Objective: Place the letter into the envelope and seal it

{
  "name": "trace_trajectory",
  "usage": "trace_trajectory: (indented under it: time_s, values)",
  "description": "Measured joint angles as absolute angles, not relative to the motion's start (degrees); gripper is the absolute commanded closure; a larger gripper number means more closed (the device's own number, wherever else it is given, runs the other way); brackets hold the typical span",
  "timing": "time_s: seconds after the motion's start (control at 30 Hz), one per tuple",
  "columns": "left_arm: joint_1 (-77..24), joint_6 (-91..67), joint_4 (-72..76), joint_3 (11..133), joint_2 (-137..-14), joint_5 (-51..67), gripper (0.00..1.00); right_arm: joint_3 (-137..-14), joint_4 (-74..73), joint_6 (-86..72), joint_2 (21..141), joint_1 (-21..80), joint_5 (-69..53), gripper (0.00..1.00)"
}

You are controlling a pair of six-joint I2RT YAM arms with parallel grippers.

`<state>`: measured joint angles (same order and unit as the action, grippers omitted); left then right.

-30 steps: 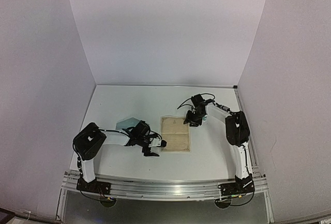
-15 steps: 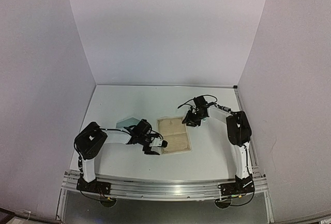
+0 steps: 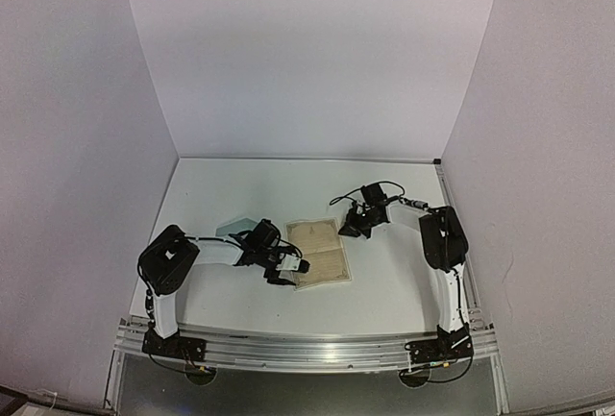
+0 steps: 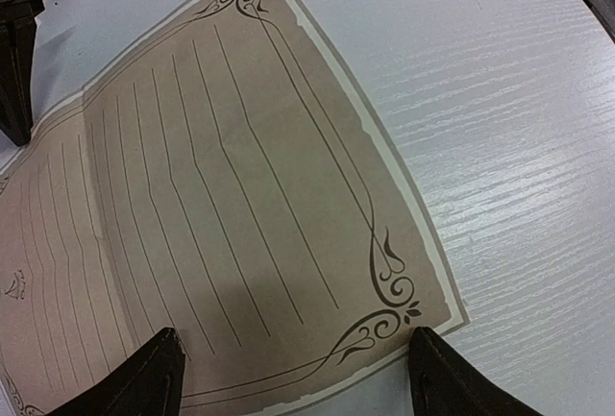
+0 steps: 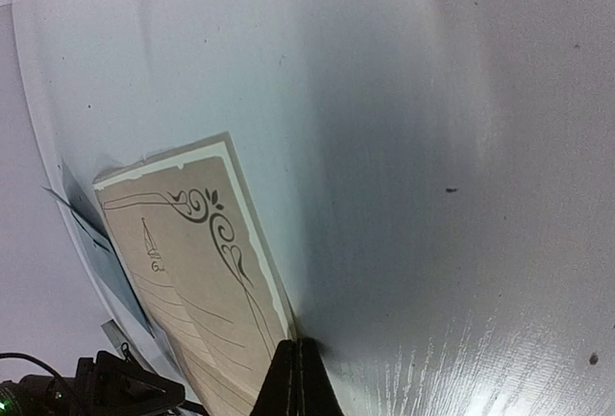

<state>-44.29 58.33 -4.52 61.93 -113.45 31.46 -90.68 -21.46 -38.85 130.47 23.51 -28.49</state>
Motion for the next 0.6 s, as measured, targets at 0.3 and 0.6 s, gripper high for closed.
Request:
trace_trajectory:
  time_s: [0.3, 0.6]
  values:
    - [-42.8, 54.5, -10.3, 64.1, -113.3, 31.6, 0.16, -89.1, -21.2, -37.2, 129.2, 23.7, -28.4, 1.0]
    - [-34.1, 35.9, -17.7, 71.6, -110.0, 36.2, 0.13, -87.8, -23.2, -32.8, 121.3, 26.7, -26.1, 1.0]
